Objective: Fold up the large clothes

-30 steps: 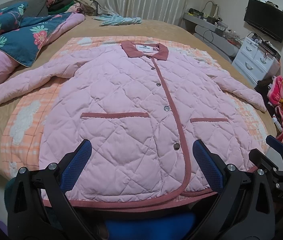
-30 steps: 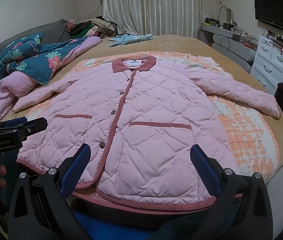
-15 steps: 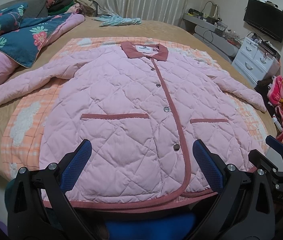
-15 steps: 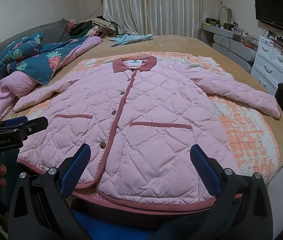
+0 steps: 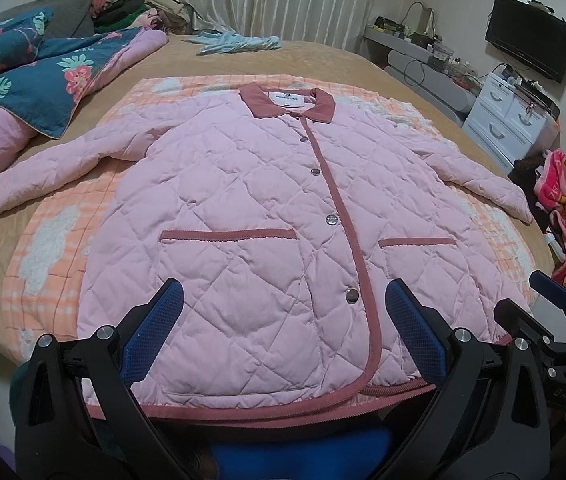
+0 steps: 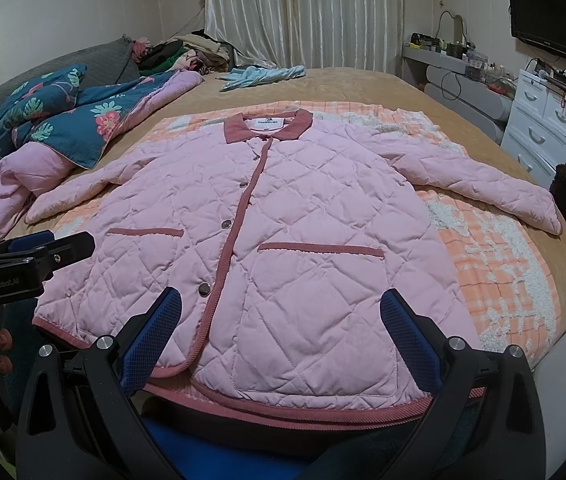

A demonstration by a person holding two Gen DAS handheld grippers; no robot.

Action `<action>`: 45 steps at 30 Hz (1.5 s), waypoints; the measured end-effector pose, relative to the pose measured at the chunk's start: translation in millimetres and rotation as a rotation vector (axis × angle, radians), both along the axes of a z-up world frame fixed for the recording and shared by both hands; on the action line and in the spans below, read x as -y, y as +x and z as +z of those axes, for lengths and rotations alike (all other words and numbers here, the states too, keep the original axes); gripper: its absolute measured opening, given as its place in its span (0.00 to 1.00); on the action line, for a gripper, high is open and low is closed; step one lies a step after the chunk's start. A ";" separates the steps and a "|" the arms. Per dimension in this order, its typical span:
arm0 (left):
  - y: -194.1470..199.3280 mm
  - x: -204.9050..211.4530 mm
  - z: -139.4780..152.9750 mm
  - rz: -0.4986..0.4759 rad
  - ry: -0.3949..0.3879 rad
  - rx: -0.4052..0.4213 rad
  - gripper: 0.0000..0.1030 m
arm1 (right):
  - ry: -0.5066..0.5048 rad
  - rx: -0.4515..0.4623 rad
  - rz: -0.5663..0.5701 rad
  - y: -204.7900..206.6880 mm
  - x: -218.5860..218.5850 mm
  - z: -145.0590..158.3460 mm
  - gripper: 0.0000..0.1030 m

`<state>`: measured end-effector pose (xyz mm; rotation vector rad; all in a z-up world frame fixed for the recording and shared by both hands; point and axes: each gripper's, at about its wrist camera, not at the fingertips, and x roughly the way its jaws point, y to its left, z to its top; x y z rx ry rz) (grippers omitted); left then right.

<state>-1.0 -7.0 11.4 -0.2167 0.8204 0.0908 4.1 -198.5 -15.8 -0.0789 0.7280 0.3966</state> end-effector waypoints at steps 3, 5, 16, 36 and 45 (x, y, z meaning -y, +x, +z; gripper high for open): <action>-0.1 0.0 -0.1 0.000 0.000 0.000 0.92 | 0.001 -0.004 0.001 1.3 0.3 -0.6 0.96; -0.1 0.5 0.8 -0.001 0.000 -0.002 0.92 | 0.000 -0.006 -0.001 2.6 0.3 -0.7 0.96; 11.2 -7.5 -2.4 0.000 -0.011 -0.014 0.92 | -0.010 -0.018 -0.003 16.9 -6.0 0.9 0.96; 68.5 -29.9 5.2 0.040 -0.030 -0.034 0.92 | -0.008 -0.029 0.000 84.9 -25.3 24.8 0.96; 100.6 -38.7 9.1 0.062 -0.045 -0.044 0.92 | 0.010 -0.008 -0.024 118.4 -28.7 40.3 0.96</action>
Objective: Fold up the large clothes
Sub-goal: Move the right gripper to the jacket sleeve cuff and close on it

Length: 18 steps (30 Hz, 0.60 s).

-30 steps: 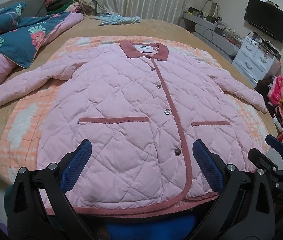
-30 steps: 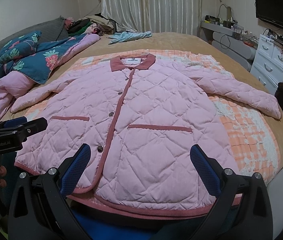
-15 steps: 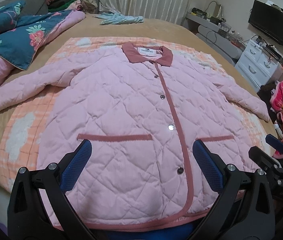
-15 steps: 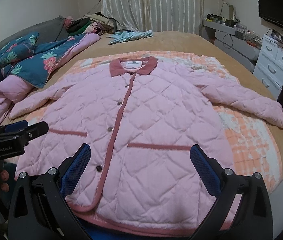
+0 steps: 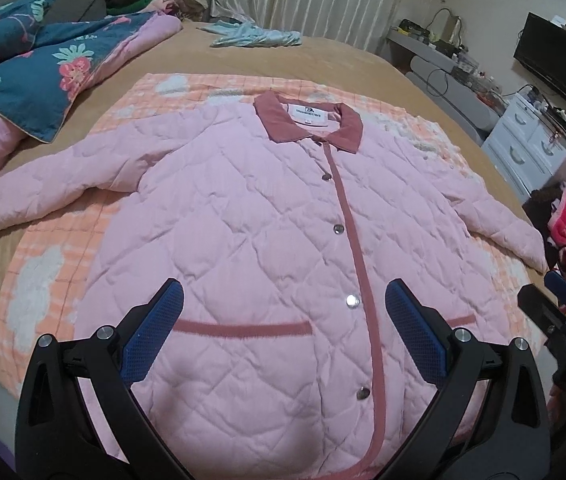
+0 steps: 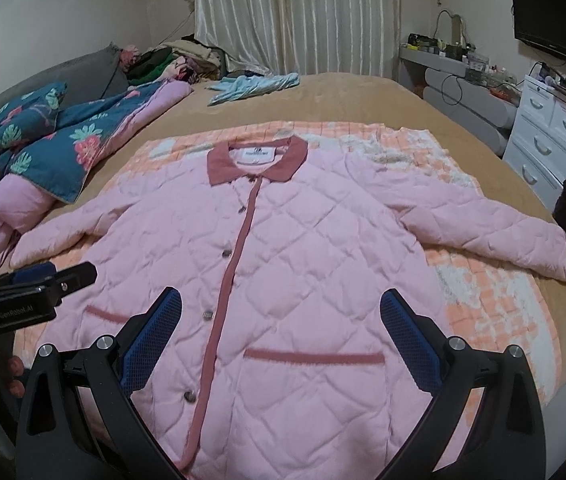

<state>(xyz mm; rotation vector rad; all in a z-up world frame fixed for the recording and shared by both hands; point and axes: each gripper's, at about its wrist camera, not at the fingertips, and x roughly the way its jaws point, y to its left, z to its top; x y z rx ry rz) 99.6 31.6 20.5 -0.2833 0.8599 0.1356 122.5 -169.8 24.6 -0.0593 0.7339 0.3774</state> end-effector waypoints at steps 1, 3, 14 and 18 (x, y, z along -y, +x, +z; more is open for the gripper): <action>3.6 -0.5 0.3 0.000 -0.003 0.000 0.92 | 0.003 -0.003 -0.002 4.0 0.7 0.7 0.96; 10.4 -0.9 1.5 0.000 -0.008 0.001 0.92 | 0.010 -0.014 -0.016 14.9 2.3 2.4 0.96; 61.7 2.3 17.0 -0.017 -0.022 0.009 0.92 | 0.030 -0.003 -0.080 62.0 8.6 15.7 0.96; 82.6 7.8 23.4 -0.030 -0.012 0.016 0.92 | 0.046 -0.003 -0.111 81.2 13.9 20.8 0.96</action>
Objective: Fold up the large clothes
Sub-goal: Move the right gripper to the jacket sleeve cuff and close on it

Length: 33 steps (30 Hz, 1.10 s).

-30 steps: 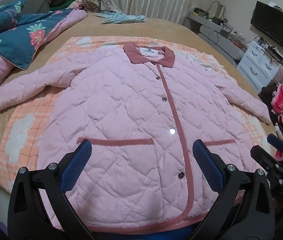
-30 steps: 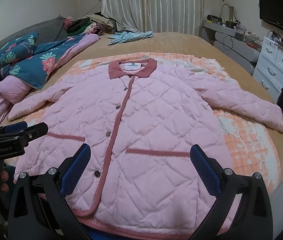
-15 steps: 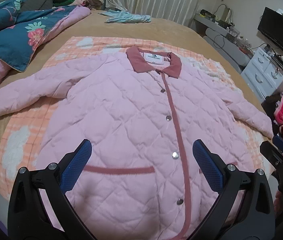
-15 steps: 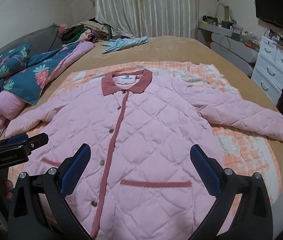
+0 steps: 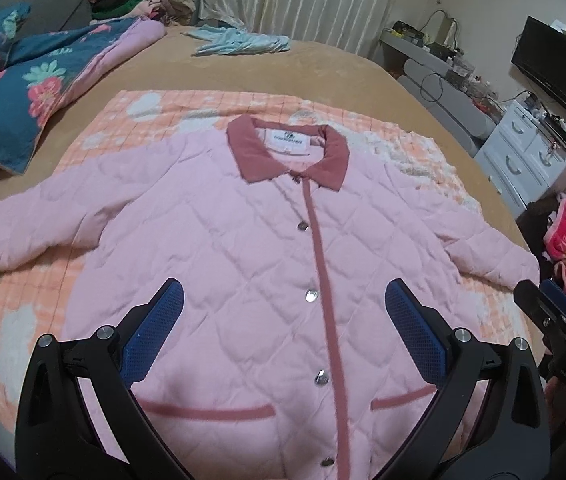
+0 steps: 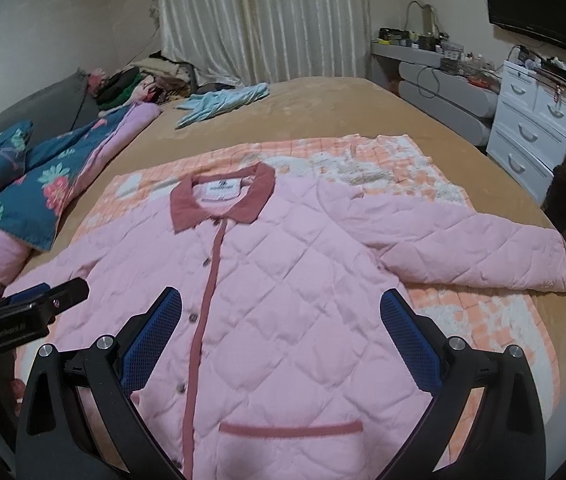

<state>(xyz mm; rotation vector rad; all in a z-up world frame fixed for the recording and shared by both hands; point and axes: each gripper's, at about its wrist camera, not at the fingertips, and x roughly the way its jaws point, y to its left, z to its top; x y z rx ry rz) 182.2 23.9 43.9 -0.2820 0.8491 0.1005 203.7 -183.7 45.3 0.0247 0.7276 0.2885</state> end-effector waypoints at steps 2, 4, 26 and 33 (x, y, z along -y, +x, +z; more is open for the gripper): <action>11.3 3.4 2.7 -0.005 0.007 0.001 0.92 | 0.013 0.009 -0.013 10.1 3.5 4.8 0.96; 23.4 4.6 4.4 0.000 0.003 -0.002 0.92 | 0.019 0.018 -0.029 19.8 6.6 9.8 0.96; 107.6 51.3 -2.7 -0.079 0.020 -0.010 0.92 | 0.079 0.082 -0.308 99.6 97.2 13.0 0.96; 130.5 76.8 -21.6 -0.108 0.034 -0.029 0.92 | 0.089 0.053 -0.410 116.2 139.8 -9.8 0.96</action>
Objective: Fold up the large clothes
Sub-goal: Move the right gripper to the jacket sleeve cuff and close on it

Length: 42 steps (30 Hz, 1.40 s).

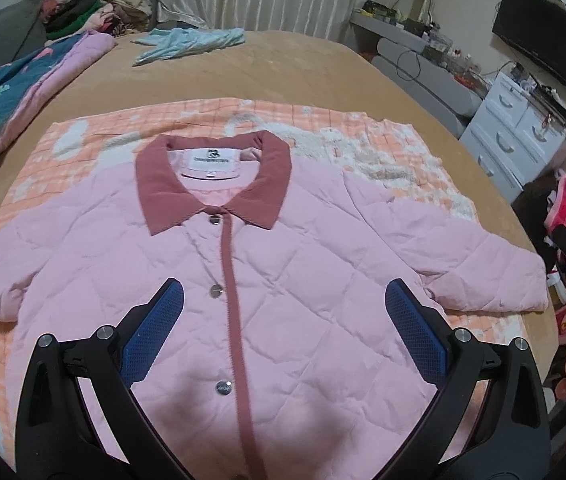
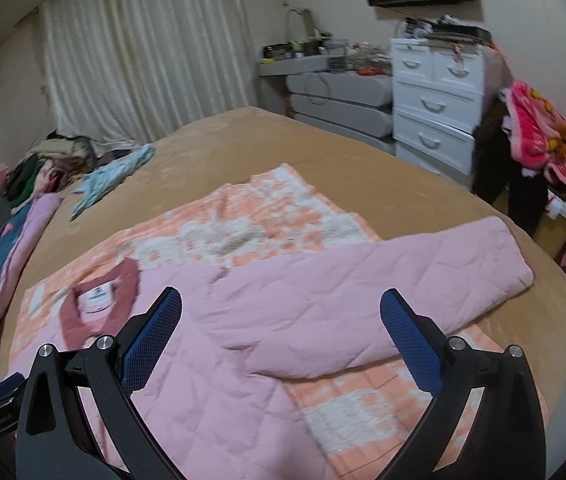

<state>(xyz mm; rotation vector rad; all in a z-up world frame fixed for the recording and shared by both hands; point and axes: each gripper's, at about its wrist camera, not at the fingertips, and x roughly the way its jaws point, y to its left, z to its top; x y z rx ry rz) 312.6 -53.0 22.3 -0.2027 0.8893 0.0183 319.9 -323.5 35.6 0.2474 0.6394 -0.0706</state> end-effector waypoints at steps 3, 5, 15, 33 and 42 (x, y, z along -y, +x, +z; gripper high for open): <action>9.0 8.7 -9.3 -0.007 -0.002 -0.015 0.92 | 0.024 -0.041 -0.044 11.5 18.3 -18.7 0.96; 15.7 17.4 -16.0 -0.015 0.008 -0.025 0.92 | 0.023 -0.061 -0.069 17.2 27.9 -28.1 0.96; 43.2 34.5 -49.9 0.000 0.018 -0.086 0.92 | 0.082 -0.127 -0.191 36.3 83.5 -66.5 0.96; 65.7 60.5 -93.3 -0.022 0.024 -0.168 0.92 | 0.295 -0.233 -0.454 46.5 181.8 -141.1 0.96; 78.0 63.7 -98.6 -0.045 0.024 -0.160 0.92 | 0.457 -0.238 -0.522 52.9 236.9 -180.8 0.96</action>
